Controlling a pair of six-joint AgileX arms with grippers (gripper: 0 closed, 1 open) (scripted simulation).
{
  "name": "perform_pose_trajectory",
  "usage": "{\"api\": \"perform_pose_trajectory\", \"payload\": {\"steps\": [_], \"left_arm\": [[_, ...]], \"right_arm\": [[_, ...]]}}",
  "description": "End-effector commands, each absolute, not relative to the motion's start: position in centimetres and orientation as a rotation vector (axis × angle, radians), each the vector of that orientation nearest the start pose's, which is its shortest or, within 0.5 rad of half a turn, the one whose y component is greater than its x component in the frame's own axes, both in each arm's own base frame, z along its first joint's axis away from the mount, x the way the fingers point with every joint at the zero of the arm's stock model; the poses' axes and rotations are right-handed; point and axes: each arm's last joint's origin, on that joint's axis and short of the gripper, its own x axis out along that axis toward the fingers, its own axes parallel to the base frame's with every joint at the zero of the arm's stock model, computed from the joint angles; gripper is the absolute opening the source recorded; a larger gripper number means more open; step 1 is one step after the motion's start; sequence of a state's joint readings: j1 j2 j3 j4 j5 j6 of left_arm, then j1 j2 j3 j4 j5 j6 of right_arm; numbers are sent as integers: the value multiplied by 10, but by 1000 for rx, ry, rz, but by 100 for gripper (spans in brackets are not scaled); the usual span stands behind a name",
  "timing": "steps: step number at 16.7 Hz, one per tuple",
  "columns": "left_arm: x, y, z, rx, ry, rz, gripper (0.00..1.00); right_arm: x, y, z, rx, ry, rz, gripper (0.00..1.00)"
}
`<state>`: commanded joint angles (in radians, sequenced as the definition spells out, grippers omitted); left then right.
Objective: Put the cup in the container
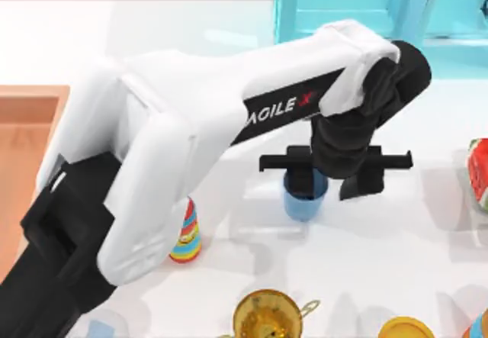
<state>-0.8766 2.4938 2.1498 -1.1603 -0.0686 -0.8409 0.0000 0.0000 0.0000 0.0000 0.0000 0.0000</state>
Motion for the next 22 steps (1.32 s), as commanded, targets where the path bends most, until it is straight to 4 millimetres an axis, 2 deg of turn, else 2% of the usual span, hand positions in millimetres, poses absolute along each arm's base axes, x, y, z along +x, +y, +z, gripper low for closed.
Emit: {"api": "perform_pose_trajectory", "payload": {"steps": [3, 4, 13, 15, 17, 18, 20, 22], "left_arm": [[322, -374, 134, 15, 1471, -16, 2], [322, -374, 134, 15, 1471, -16, 0], [321, -374, 135, 19, 1471, -19, 0], [330, -361, 144, 19, 1473, -21, 0], [347, -330, 162, 17, 1475, -22, 0], [358, -307, 173, 16, 1476, -22, 0], [380, -246, 197, 14, 1479, -21, 0], [395, -169, 221, 11, 1479, -19, 0]], "right_arm": [[106, -1, 160, 0, 0, 0, 100], [106, -1, 160, 0, 0, 0, 100], [106, -1, 160, 0, 0, 0, 100], [106, -1, 160, 0, 0, 0, 100], [106, -1, 160, 0, 0, 0, 100], [106, -1, 160, 0, 0, 0, 100], [106, -1, 160, 0, 0, 0, 100], [106, -1, 160, 0, 0, 0, 100]]}}
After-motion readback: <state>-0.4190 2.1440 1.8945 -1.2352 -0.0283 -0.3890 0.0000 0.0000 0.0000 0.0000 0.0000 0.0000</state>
